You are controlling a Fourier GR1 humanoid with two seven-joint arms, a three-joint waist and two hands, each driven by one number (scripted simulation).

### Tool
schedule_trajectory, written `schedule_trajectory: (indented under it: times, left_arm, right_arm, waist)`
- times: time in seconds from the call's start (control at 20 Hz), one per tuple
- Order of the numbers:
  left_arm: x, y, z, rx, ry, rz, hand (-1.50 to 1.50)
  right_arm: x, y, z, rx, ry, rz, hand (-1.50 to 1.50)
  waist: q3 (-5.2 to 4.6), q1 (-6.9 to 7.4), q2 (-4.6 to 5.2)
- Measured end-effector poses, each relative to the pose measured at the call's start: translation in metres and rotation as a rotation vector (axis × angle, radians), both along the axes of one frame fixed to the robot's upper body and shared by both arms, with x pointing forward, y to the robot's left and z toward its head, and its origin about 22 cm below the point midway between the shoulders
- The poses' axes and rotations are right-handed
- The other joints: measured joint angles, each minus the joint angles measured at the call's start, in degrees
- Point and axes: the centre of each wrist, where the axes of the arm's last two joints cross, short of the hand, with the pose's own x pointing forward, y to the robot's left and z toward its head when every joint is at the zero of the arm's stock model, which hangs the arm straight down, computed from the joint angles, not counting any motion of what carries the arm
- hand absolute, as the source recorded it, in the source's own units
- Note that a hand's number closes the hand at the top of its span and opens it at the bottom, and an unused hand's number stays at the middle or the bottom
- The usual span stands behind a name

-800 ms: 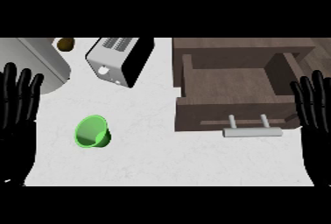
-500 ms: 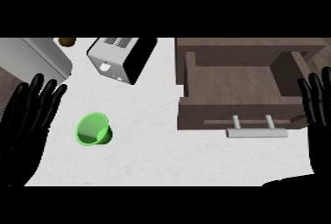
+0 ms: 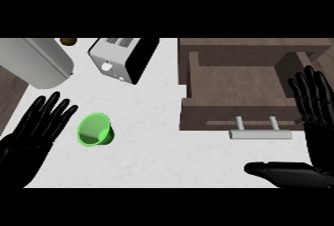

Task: Pick up the cup, place it into the drawer and close the drawer

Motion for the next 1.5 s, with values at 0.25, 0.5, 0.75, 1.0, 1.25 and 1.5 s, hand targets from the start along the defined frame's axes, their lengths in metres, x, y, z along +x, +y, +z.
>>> schedule_trajectory:
  times: [0.25,0.5,0.75,1.0,1.25,1.5]
  left_arm:
    - [0.008,0.016,-0.029,0.01,0.054,0.026,-1.5]
    - [0.022,0.036,-0.05,0.061,0.085,0.103,-1.5]
    - [0.021,0.047,-0.081,0.113,0.121,0.164,-1.5]
    - [0.028,0.063,-0.115,0.153,0.155,0.211,-1.5]
    - [0.037,0.074,-0.153,0.193,0.191,0.241,-1.5]
    - [0.043,0.083,-0.179,0.198,0.221,0.268,-1.5]
  right_arm:
    - [0.008,-0.006,-0.003,-0.008,0.005,0.011,-1.5]
    - [0.002,-0.007,-0.01,-0.01,0.0,0.013,-1.5]
    - [0.006,-0.012,-0.014,-0.015,-0.003,0.007,-1.5]
    - [0.008,-0.013,-0.016,-0.019,0.0,0.01,-1.5]
    - [0.009,-0.014,-0.015,-0.015,0.003,0.015,-1.5]
    - [0.011,-0.015,-0.009,-0.009,0.001,0.022,-1.5]
  waist:
    - [0.02,-0.09,0.04]
    - [0.02,-0.28,0.04]
    - [0.03,-0.23,0.05]
    - [0.02,-0.33,0.08]
    - [0.0,-0.57,0.15]
    - [-0.01,-0.58,0.14]
